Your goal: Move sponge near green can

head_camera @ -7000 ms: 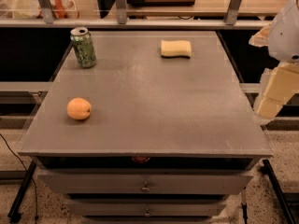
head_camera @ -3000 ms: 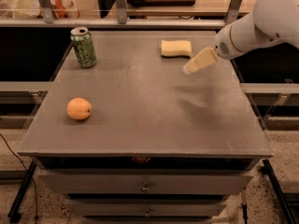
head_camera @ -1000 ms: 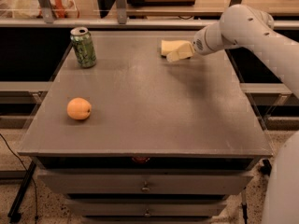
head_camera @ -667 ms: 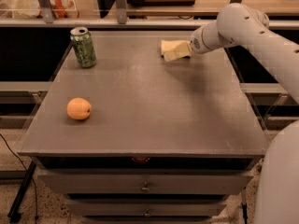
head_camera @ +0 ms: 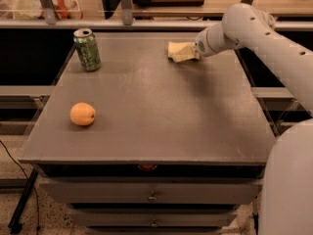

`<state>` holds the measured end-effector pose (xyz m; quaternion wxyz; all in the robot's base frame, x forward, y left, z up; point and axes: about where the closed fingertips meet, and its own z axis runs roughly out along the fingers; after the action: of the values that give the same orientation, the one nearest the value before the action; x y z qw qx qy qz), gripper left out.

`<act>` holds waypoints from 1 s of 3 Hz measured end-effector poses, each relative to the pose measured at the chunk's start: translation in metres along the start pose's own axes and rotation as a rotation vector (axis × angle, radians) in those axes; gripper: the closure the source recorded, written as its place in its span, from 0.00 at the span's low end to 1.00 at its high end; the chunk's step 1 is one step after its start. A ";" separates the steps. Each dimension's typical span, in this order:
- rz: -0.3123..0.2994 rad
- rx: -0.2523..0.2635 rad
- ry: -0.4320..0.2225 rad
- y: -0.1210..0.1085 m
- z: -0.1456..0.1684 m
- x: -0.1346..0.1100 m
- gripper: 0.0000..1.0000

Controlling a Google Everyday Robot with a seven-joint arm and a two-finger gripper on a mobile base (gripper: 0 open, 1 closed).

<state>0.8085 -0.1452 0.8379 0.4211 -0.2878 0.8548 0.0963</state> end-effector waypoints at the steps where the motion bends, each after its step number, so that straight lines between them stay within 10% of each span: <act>1: -0.001 -0.007 0.001 0.002 0.002 0.001 0.63; 3: -0.040 0.002 -0.037 0.003 -0.019 -0.016 1.00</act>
Offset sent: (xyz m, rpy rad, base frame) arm -0.0050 -0.0027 0.0198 0.0046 -0.0357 0.0157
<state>0.8016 -0.1437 0.8620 0.4390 -0.3026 0.8409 0.0926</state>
